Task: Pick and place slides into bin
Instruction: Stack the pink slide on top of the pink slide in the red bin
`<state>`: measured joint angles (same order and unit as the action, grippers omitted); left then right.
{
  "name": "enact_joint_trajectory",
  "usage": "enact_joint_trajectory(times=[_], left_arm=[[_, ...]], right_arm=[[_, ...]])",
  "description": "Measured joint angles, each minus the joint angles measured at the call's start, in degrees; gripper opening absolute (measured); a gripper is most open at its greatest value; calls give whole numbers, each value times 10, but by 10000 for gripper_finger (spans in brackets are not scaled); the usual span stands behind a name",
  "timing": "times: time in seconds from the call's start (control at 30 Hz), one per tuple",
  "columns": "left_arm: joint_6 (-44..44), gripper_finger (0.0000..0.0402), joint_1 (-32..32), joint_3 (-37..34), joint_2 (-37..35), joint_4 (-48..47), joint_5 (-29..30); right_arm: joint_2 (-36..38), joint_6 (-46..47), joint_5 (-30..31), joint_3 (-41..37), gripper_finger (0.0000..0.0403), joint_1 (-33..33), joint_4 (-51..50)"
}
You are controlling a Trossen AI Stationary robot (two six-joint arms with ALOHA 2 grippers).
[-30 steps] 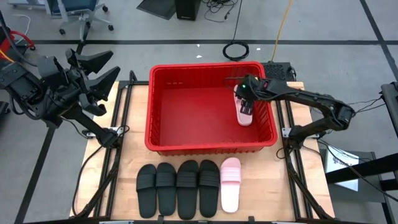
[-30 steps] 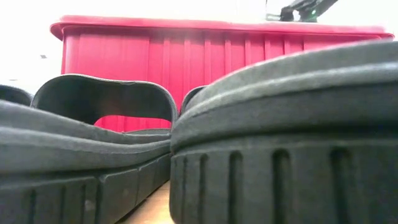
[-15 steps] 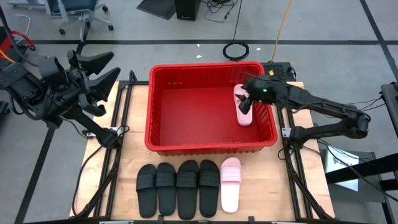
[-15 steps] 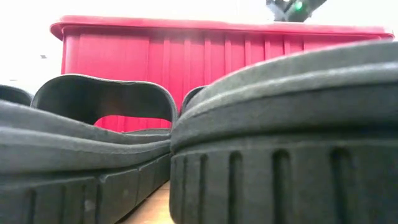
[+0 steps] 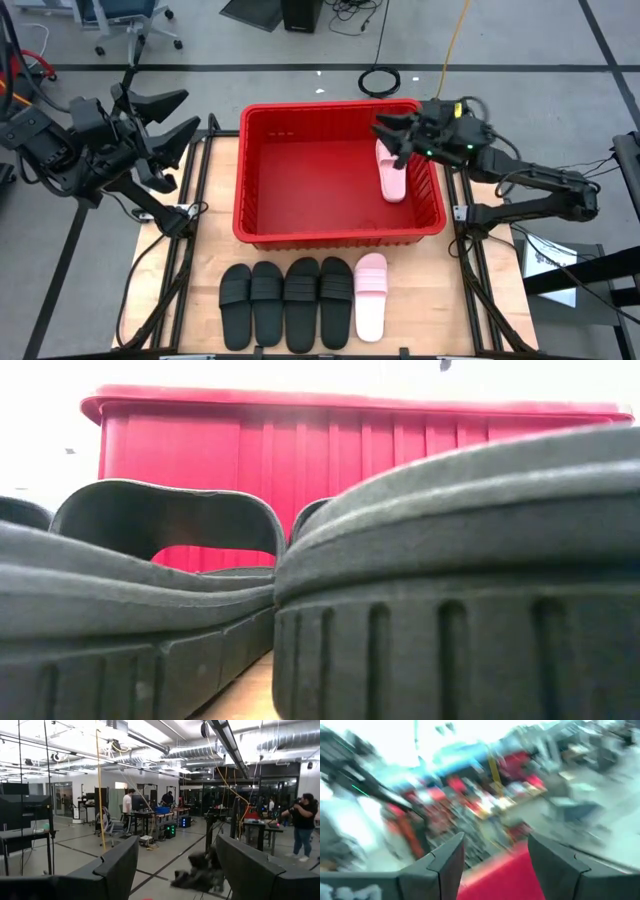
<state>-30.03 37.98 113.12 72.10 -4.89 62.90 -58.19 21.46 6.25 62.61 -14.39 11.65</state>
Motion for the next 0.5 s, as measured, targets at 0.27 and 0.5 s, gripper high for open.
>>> enact_joint_trajectory(times=[0.27, 0.5], left_arm=[[2, 273, 0, 0, 0, -1, 1], [41, 273, 0, 0, 0, -1, -9]], right_arm=[[-22, 51, -117, 0, 205, 68, 304], [-42, 44, -155, 0, 205, 165, 432]])
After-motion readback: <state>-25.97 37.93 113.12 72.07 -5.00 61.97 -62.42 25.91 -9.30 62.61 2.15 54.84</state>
